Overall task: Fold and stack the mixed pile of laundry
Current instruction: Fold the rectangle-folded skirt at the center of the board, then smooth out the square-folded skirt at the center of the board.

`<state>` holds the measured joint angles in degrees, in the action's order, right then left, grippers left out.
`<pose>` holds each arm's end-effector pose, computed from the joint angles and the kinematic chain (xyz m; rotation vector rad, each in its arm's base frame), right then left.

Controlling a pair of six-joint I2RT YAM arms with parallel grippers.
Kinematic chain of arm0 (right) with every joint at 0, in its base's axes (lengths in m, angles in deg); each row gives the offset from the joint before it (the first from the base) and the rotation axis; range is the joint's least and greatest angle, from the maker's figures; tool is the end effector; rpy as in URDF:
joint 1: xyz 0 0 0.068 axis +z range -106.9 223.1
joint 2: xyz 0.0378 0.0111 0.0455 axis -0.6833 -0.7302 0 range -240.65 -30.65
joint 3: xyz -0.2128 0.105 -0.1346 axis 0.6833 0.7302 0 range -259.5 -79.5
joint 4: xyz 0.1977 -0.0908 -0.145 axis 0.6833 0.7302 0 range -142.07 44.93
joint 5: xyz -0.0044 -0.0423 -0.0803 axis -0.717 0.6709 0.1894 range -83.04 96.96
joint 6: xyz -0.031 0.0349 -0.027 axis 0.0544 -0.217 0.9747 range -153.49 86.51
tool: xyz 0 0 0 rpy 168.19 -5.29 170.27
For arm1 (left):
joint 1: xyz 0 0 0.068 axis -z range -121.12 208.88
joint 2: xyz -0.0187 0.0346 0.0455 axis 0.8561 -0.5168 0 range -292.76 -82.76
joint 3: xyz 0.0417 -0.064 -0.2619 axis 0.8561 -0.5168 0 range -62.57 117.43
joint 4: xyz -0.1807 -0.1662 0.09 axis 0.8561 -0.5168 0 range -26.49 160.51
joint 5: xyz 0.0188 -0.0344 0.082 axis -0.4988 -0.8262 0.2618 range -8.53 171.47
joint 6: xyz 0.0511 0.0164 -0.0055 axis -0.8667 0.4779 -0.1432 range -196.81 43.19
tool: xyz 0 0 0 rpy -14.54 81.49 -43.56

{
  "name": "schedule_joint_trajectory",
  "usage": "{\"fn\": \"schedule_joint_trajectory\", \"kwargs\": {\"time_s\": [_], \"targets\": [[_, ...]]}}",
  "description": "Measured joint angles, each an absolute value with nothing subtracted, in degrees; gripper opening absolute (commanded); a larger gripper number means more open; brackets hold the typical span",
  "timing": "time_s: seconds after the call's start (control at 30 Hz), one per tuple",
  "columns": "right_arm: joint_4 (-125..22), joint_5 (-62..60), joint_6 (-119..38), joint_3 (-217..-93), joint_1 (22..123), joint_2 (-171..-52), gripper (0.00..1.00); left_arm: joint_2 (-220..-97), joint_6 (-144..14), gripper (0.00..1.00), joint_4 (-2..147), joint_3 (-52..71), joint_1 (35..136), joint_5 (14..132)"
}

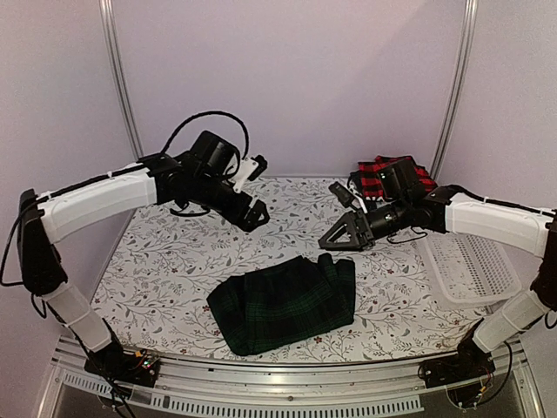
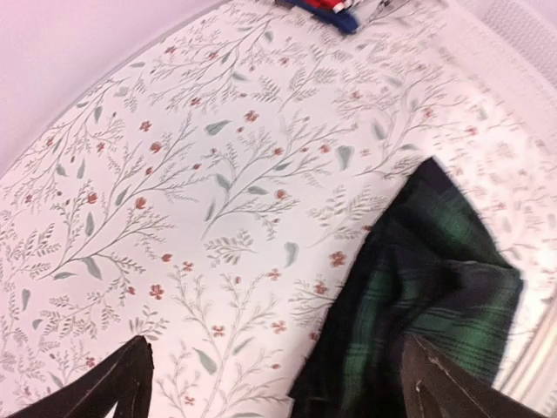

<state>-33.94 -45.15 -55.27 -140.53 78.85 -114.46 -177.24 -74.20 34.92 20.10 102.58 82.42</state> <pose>0.2376 0.2057 0.2736 -0.8127 2.2859 1.5353 0.2657 -0.2530 0.3046 0.8447 2.2767 -0.3537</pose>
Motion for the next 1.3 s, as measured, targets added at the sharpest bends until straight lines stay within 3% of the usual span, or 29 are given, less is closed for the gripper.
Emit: {"fn": "schedule_joint_trajectory", "kwargs": {"time_s": [0.1, 0.3, 0.4, 0.6, 0.8, 0.93, 1.3], "targets": [[-32.9, -44.7, -54.7, -141.3, 83.7, -115.2, 0.56, -169.3, -65.6, 1.0, 38.0, 16.4, 103.2, 74.2], [-32.8, -44.6, -54.6, -141.4, 87.9, -118.7, 0.54, -157.3, -47.3, 1.0, 51.9, -3.3, 106.7, 59.1], [-33.7, -44.8, -55.0, -141.4, 87.9, -121.2, 0.52, -159.0, -39.8, 1.0, 58.7, -10.4, 108.7, 53.4], [-38.2, -45.7, -57.3, -141.2, 87.8, -127.5, 0.5, -168.4, -32.8, 1.0, 67.0, -13.1, 110.7, 49.1], [-40.2, -43.8, -58.2, -140.5, 84.8, -135.7, 0.5, -171.5, -27.3, 1.0, 72.5, -19.9, 105.8, 50.2], [-40.2, -41.2, -58.0, -140.7, 82.7, -142.8, 0.5, -177.6, -25.0, 1.0, 74.8, -19.8, 101.1, 49.5], [-41.3, -43.4, -59.6, -150.3, 79.2, -150.5, 0.51, -192.9, -30.3, 1.0, 71.1, -2.3, 94.8, 49.5]]}}
